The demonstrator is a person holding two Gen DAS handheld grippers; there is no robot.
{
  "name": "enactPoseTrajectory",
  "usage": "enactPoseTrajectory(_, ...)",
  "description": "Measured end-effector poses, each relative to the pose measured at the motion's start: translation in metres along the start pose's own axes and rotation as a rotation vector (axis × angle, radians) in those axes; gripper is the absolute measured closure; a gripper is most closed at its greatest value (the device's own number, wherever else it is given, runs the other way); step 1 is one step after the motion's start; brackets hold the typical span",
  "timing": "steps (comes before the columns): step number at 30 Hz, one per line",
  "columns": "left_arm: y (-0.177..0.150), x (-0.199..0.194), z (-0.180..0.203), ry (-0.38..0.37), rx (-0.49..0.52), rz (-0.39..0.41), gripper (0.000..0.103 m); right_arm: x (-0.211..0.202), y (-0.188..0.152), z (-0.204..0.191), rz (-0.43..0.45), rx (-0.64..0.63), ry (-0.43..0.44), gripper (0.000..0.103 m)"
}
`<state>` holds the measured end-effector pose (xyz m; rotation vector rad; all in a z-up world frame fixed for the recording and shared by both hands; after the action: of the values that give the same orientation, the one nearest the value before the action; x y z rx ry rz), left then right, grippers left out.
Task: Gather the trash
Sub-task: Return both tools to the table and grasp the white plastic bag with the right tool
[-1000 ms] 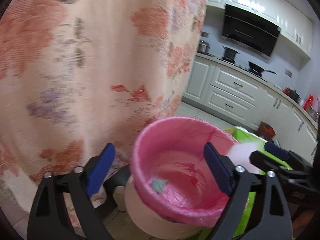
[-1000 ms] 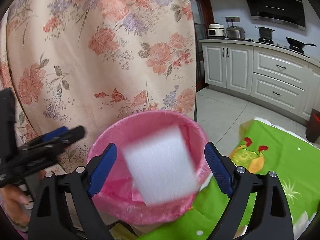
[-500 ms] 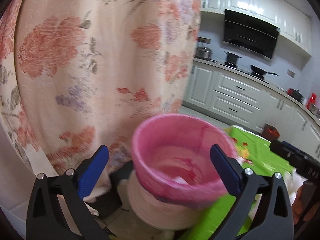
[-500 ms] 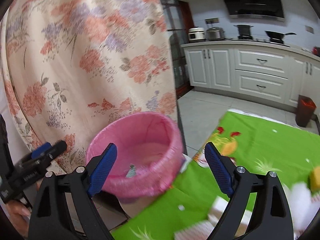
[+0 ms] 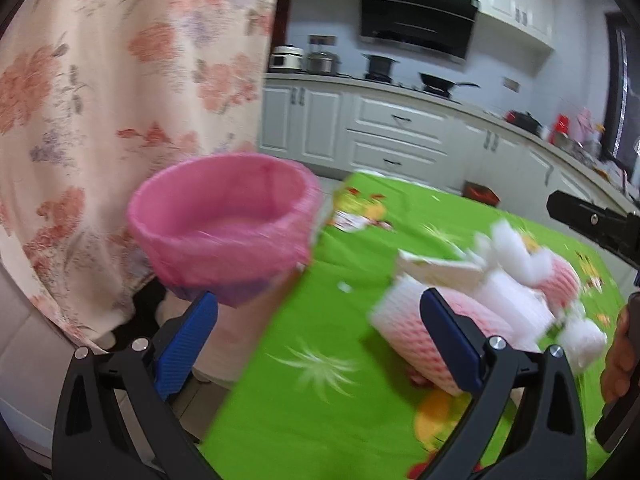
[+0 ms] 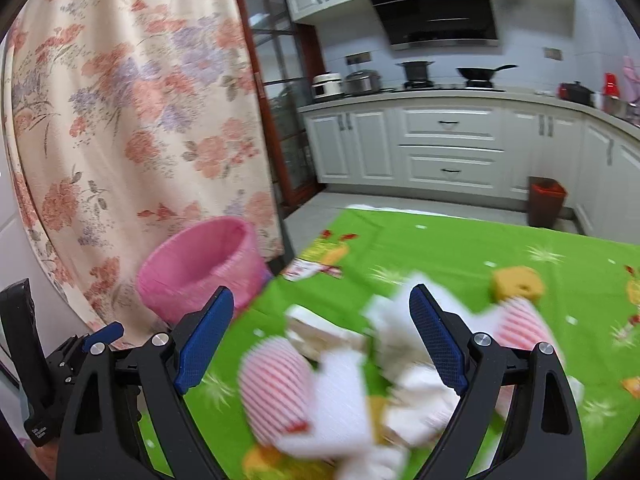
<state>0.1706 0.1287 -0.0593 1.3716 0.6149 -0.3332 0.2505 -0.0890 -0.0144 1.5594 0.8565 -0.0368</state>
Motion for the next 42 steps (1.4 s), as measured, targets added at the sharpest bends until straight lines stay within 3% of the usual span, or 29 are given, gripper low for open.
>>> enactPoseTrajectory(5, -0.013, -0.004, 0.036, -0.053, 0.006, -0.009, 0.005, -0.027, -0.024, 0.04, 0.003, 0.045, -0.085, 0.018)
enactPoseTrajectory(15, -0.03, 0.003, 0.08, -0.072, 0.059, -0.054, 0.005, -0.06, -0.073, 0.104, -0.03, 0.107, -0.245, 0.018)
enactPoseTrajectory(21, -0.035, 0.005, 0.098, -0.089, 0.109, -0.048, 0.005, -0.055, -0.099, 0.127, -0.09, 0.167, -0.282, 0.018)
enactPoseTrajectory(31, -0.039, 0.006, 0.102, -0.099, 0.106, -0.046, 0.005, -0.033, -0.123, 0.139, -0.169, 0.216, -0.28, 0.018)
enactPoseTrajectory(32, -0.039, 0.006, 0.102, -0.098, 0.105, -0.045, 0.005, -0.032, -0.123, 0.138, -0.167, 0.215, -0.276, 0.022)
enactPoseTrajectory(36, -0.038, 0.009, 0.099, -0.095, 0.098, -0.046, 0.005, -0.031, -0.121, 0.128, -0.157, 0.146, -0.267, 0.055)
enactPoseTrajectory(42, -0.026, 0.018, 0.092, -0.065, 0.048, -0.041, 0.005, -0.042, -0.115, 0.122, -0.107, 0.128, -0.251, 0.062)
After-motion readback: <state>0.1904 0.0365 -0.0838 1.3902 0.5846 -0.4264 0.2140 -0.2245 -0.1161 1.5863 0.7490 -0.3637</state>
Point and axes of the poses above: each gripper's, at about its wrist camera, not at the fingertips, and x roughly the way its jaws point, z to its right, y to its top, the point moved 1 cm from there along x, roughly the way its jaws point, and after that the axes turned 1 degree about -z, right-handed, at the moved point
